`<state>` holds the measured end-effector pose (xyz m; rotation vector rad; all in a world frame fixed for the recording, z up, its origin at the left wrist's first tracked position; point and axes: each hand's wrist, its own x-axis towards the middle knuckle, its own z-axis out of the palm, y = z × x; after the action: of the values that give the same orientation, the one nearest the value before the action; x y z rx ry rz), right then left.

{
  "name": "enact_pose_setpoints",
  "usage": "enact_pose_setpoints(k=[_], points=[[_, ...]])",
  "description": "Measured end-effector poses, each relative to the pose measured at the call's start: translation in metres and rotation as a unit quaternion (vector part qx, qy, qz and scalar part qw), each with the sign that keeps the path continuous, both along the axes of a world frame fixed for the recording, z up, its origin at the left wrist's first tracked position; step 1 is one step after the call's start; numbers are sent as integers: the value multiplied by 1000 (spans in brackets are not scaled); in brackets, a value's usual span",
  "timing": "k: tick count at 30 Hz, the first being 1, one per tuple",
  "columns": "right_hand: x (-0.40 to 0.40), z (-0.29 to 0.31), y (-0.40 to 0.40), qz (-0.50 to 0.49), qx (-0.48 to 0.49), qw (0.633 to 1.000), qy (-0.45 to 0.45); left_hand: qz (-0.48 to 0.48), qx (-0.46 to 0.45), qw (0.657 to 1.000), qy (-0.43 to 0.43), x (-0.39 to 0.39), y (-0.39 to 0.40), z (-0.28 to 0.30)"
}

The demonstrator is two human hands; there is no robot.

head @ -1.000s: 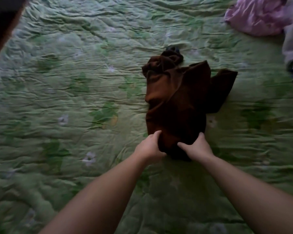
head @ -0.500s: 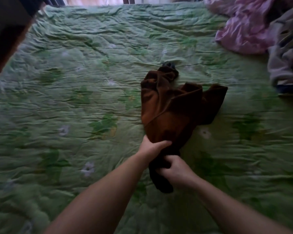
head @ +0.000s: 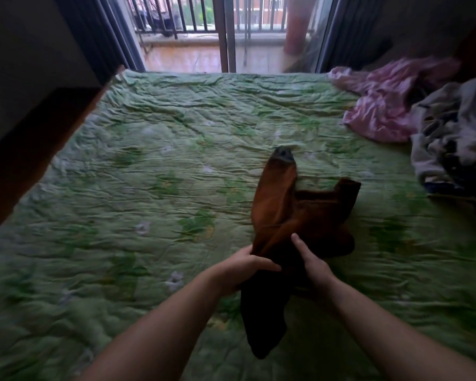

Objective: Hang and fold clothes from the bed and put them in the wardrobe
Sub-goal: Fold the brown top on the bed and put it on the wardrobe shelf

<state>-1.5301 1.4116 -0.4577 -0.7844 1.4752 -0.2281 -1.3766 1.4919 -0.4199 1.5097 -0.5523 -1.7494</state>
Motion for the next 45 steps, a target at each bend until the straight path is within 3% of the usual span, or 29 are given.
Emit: enact_pose_setpoints(k=[4,7,11,16,22,25,28,30,33,35,38,41,45], points=[[10,34,9,51,-58,995,60,-48,-7,998,42,17,27,35],[21,83,23,156,-121,973,117,-22,-9,1000,-9,37,41,58],[32,135,31,212,-183,952,121,32,-58,997,-51,58,50,90],[38,198,26,181,-232,953,79,76,-93,989,-80,72,54,149],[33,267,6,153,-308,932,111,118,-140,967,-177,93,51,209],[32,292,3,142,-340,926,85,143,-173,963,-151,88,48,239],[29,306,20,223,-253,937,-94,198,-171,958,-113,73,40,267],[27,298,37,314,-277,897,-141,217,-158,960,-81,61,34,280],[37,265,62,404,-402,817,-86,233,-147,958,-85,41,27,288],[44,248,68,372,-491,787,-17,246,-144,953,-99,32,26,289],[39,253,58,284,-548,786,27,283,-129,942,-125,43,28,287],[24,274,32,217,-527,821,6,325,-94,927,-161,70,32,281],[33,283,39,377,-437,817,-13,331,-87,930,-137,63,34,286]])
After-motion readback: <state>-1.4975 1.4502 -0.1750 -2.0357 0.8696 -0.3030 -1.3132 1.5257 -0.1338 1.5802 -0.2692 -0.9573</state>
